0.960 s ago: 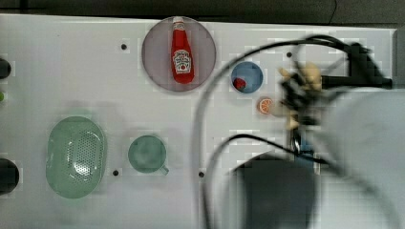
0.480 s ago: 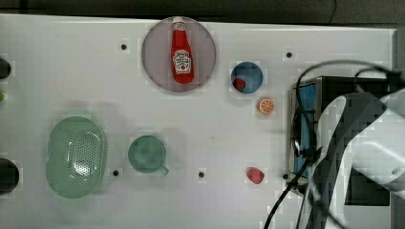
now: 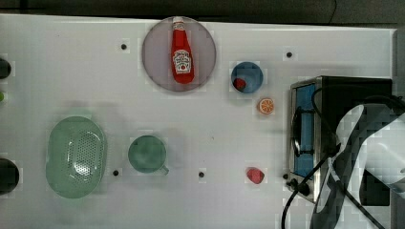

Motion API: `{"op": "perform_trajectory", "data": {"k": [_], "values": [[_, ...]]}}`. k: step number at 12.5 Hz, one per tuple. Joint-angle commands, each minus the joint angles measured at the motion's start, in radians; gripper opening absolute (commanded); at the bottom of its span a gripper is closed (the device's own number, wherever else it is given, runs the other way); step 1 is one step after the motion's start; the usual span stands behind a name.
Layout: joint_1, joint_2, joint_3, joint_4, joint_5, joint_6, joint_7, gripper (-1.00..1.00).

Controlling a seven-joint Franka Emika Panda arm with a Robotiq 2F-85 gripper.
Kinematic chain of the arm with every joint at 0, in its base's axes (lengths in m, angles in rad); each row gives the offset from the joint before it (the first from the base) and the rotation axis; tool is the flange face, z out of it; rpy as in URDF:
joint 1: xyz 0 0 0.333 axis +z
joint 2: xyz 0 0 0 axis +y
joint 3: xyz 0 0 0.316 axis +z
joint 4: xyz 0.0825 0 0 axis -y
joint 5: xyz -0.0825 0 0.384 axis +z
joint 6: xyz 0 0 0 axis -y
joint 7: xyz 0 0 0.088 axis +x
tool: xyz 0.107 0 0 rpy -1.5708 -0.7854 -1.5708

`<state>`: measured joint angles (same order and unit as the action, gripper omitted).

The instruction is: Pick banana from table and place on oven.

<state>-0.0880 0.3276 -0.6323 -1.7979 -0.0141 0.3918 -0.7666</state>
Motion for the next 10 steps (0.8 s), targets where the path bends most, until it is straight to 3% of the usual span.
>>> {"op": "perform_trajectory", "data": {"k": [1, 4, 8, 10], "values": [[0.023, -0.042, -0.007, 0.035, 0.028, 0.032, -0.055, 0.38], [0.026, -0.072, -0.005, 0.048, 0.028, 0.036, -0.055, 1.0], [0.083, -0.232, 0.044, 0.078, -0.025, -0.065, -0.044, 1.0], [0.117, -0.317, 0.106, 0.073, -0.046, -0.198, 0.092, 1.0]]}}
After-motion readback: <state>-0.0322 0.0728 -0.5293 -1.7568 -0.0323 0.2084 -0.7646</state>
